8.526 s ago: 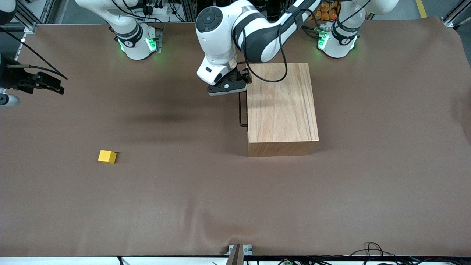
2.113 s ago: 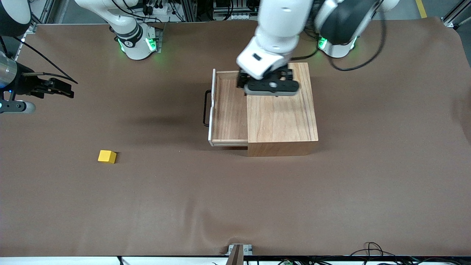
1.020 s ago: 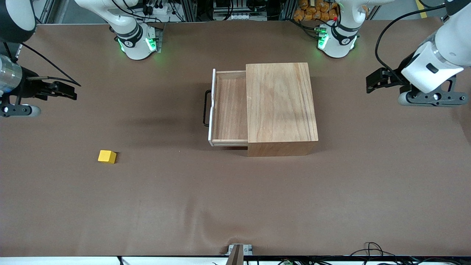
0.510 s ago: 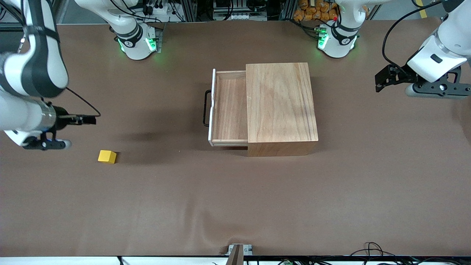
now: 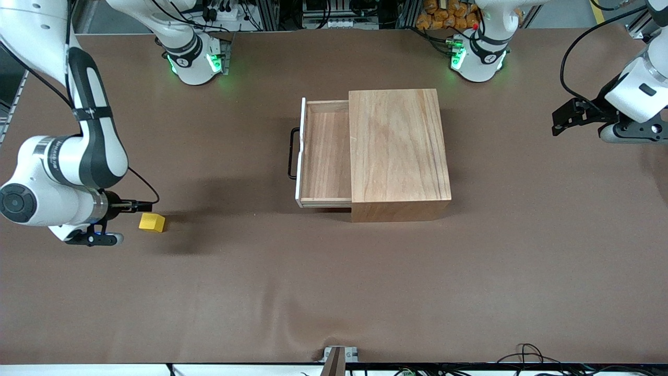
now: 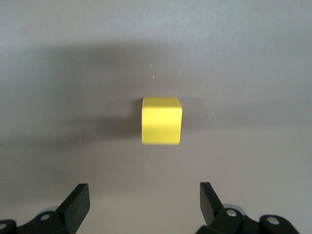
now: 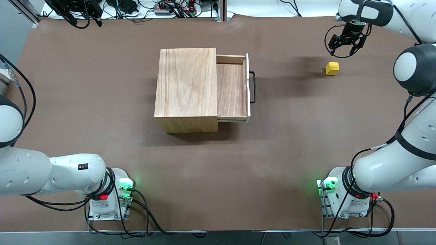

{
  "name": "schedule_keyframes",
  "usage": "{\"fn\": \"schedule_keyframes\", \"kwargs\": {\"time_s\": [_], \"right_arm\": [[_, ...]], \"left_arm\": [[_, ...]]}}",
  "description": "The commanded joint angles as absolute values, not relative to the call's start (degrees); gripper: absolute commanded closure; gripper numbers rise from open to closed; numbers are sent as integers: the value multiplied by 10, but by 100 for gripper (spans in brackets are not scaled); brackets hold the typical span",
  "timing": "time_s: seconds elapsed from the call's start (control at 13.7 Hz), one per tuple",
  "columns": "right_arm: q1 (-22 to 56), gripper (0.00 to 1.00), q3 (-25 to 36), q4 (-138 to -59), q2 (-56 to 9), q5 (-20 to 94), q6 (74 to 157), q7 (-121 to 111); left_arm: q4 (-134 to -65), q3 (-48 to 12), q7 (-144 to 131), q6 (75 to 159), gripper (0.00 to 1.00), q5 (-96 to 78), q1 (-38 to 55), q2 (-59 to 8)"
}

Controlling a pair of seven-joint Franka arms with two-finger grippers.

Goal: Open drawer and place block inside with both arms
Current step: 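Reach the right gripper down to the yellow cube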

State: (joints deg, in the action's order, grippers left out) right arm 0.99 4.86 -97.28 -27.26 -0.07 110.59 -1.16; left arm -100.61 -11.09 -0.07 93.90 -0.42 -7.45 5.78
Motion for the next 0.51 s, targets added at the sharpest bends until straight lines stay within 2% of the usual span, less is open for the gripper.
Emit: {"fn": "schedule_keyframes", "kwargs": {"time_s": [0.0,0.22,0.44], "right_arm": [[5,0,45,-989,-294,6,1162,-8],[2,0,45,-1065,-296,2,1297,-16],[4,0,45,-1098,-313,2,1373,-16]], "left_arm": [[-990,-115,4,937,0,0,-81,47],[-989,-116,11,933,0,0,-91,47],[-990,-116,13,933,0,-4,-90,41]]}}
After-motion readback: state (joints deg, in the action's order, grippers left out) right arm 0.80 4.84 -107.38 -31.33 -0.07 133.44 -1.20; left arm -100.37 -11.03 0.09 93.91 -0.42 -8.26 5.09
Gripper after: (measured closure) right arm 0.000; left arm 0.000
